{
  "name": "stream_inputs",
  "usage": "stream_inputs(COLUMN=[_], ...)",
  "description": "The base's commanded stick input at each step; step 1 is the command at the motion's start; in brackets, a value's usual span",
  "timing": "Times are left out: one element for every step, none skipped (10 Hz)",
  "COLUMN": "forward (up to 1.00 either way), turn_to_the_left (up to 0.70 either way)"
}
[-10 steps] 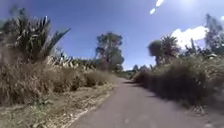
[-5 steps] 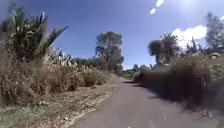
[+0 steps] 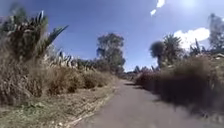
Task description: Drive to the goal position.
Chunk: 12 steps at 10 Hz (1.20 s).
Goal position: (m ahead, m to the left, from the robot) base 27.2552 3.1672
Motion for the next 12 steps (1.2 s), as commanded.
stream_inputs(forward=[1.0, 1.0, 1.0, 0.75, 0.39, 0.03, 0.0, 0.0, 1.0, 1.0, 1.0, 1.0], turn_to_the_left=[-0.4, -0.4, -0.4, -0.3, -0.16, -0.01, 0.0, 0.0, -0.14, -0.23, -0.33, 0.0])
